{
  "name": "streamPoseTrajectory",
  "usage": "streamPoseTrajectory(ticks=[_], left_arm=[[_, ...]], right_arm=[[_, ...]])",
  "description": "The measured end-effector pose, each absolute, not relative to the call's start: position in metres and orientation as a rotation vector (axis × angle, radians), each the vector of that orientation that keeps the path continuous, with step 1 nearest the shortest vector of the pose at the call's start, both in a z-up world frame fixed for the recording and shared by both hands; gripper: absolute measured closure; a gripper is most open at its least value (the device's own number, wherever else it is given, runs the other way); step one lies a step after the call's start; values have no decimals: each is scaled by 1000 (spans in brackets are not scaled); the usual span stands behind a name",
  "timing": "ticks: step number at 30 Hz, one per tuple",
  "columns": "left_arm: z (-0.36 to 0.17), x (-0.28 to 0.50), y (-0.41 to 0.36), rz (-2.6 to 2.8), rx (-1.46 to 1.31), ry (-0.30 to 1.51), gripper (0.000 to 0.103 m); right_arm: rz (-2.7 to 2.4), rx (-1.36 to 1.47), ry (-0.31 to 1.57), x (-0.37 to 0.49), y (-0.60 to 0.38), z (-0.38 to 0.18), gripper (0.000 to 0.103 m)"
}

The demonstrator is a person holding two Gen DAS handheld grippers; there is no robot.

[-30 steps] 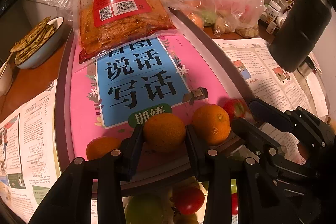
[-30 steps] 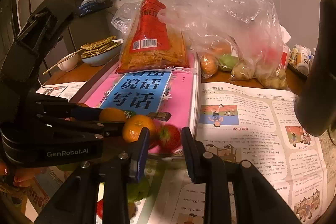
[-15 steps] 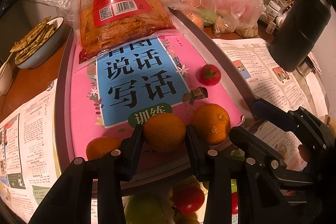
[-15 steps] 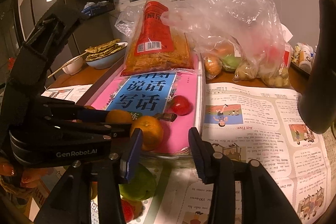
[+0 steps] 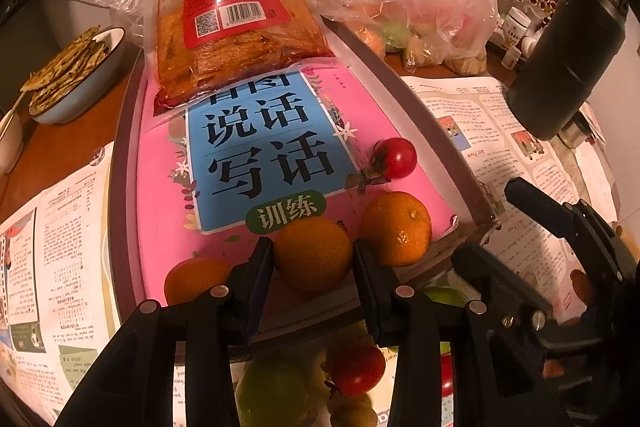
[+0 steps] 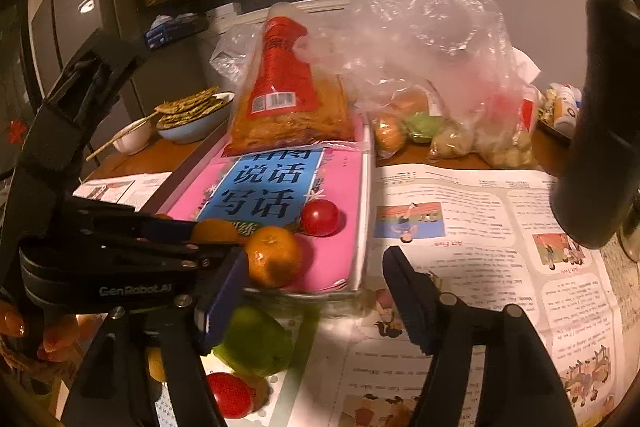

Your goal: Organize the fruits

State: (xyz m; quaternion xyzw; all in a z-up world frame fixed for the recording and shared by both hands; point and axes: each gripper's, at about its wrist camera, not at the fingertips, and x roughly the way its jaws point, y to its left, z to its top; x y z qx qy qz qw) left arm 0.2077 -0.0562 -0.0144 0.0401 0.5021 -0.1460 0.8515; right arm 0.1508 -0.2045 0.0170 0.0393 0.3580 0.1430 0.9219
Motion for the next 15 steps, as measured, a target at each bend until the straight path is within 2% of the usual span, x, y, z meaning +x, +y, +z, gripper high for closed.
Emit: streamPoseTrajectory(ticks=[5, 9, 15], left_arm=[[-6, 202, -51, -307, 70, 1027, 55], [-2, 199, -48, -304, 57, 1018, 51], [9, 191, -45, -291, 63, 984, 44]], right_arm=[[277, 99, 744, 152, -210, 16, 32], [269, 102, 748, 150, -210, 16, 23], [256, 109, 751, 148, -210, 17, 22]])
